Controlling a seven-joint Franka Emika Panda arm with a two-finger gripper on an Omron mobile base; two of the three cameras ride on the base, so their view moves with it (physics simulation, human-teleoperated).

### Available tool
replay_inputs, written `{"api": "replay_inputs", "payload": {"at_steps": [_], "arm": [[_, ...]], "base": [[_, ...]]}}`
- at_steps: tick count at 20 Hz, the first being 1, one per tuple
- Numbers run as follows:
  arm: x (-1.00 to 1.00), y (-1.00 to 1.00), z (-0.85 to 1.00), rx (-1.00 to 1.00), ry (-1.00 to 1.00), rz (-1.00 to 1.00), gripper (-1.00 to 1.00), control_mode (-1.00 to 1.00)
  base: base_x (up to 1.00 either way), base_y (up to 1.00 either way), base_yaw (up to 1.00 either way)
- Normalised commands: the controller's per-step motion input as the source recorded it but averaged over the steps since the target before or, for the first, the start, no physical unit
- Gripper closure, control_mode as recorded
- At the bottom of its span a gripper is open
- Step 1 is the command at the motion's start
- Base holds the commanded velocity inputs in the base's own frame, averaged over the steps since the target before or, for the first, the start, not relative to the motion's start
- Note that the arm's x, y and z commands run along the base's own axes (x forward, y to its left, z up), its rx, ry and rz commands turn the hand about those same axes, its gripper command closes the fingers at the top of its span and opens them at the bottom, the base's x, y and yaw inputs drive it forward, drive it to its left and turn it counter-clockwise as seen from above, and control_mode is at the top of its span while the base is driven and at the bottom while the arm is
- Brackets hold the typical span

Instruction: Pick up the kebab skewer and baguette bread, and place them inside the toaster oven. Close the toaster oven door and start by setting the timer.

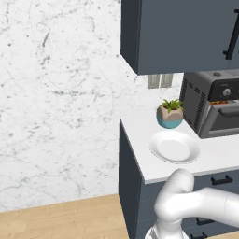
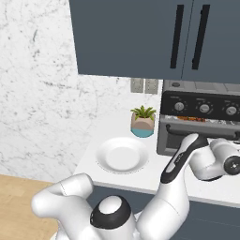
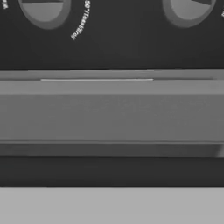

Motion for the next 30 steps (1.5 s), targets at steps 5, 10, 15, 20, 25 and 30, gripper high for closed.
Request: {"api": "replay_inputs", "payload": {"at_steps": [5, 10, 15, 20, 25, 30], "arm": [[0.19, 0.13, 0.0, 0.0, 0.0, 0.0, -1.0, -1.0], [0.16, 0.09, 0.0, 0.0, 0.0, 0.0, -1.0, -1.0], [0.13, 0.05, 0.0, 0.0, 0.0, 0.0, -1.0, -1.0], [0.12, 0.16, -0.06, 0.0, 0.0, 0.0, -1.0, -1.0], [0.08, 0.09, -0.04, 0.0, 0.0, 0.0, -1.0, -1.0], [0.06, 0.01, -0.02, 0.0, 0.0, 0.0, -1.0, -1.0]], "base": [[0.0, 0.0, 0.0], [0.0, 0.0, 0.0], [0.0, 0.0, 0.0], [0.0, 0.0, 0.0], [0.0, 0.0, 0.0], [0.0, 0.0, 0.0]]}}
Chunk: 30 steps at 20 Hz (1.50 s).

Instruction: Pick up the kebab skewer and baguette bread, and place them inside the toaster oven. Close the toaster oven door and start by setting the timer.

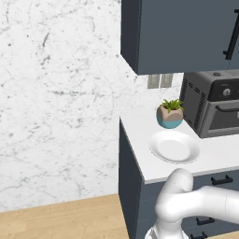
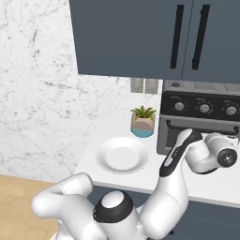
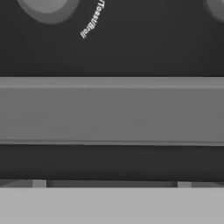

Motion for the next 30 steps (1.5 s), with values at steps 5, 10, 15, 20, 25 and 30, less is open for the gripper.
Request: {"api": "replay_inputs", "payload": {"at_steps": [5, 10, 15, 20, 25, 30], "arm": [[0.18, 0.04, -0.01, 0.0, 0.0, 0.0, -1.0, -1.0], [0.2, 0.02, 0.0, 0.0, 0.0, 0.0, -1.0, -1.0], [0.16, 0.04, -0.03, 0.0, 0.0, 0.0, -1.0, -1.0], [0.05, 0.05, -0.11, 0.0, 0.0, 0.0, -1.0, -1.0], [-0.07, 0.0, -0.04, 0.0, 0.0, 0.0, -1.0, -1.0], [-0.28, 0.0, 0.0, 0.0, 0.0, 0.0, -1.0, -1.0]], "base": [[0.0, 0.0, 0.0], [0.0, 0.0, 0.0], [0.0, 0.0, 0.0], [0.0, 0.0, 0.0], [0.0, 0.0, 0.0], [0.0, 0.0, 0.0]]}}
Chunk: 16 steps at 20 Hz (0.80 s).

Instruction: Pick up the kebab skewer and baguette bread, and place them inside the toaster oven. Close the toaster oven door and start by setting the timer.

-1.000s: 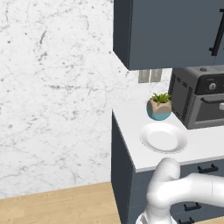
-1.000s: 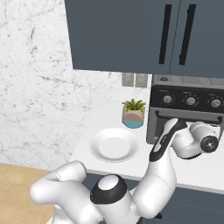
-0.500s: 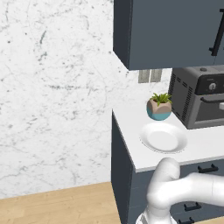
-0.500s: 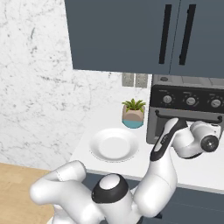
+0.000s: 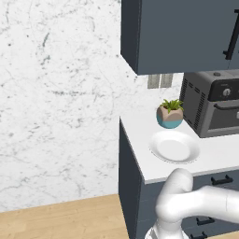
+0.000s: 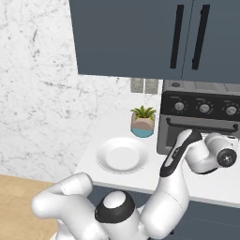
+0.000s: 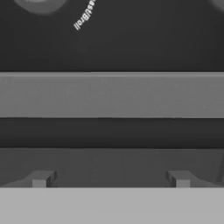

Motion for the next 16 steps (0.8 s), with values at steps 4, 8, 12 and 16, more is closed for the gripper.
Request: {"api": "replay_inputs", "payload": {"at_steps": [4, 8, 12, 16], "arm": [[-0.25, 0.0, 0.01, 0.0, 0.01, 0.0, -1.0, -1.0], [-0.26, 0.0, 0.32, 0.0, 0.02, 0.0, -1.0, -1.0], [-0.18, 0.0, 0.34, 0.0, 0.02, 0.0, -1.0, -1.0], [-0.27, 0.02, 0.28, 0.0, 0.01, 0.0, -1.0, -1.0]], "base": [[0.0, 0.0, 0.0], [0.0, 0.0, 0.0], [0.0, 0.0, 0.0], [0.0, 0.0, 0.0]]}}
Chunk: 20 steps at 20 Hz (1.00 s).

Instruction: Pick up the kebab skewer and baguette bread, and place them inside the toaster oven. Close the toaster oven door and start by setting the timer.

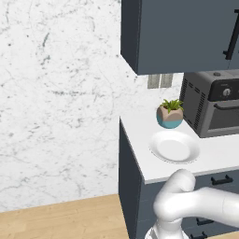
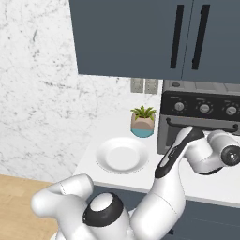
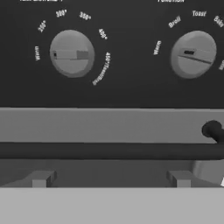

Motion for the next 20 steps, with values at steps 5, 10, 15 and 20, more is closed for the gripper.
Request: {"api": "replay_inputs", "payload": {"at_steps": [5, 10, 15, 20], "arm": [[-0.36, 0.1, 0.25, 0.0, 0.0, 0.0, -1.0, -1.0], [-0.23, 0.23, 0.37, 0.0, 0.0, 0.0, -1.0, -1.0], [-0.13, 0.48, 0.38, 0.0, 0.0, 0.0, -1.0, -1.0], [-0.1, 0.59, 0.31, 0.0, 0.0, 0.01, -1.0, -1.0]], "base": [[0.0, 0.0, 0.0], [0.0, 0.0, 0.0], [0.0, 0.0, 0.0], [0.0, 0.0, 0.0]]}}
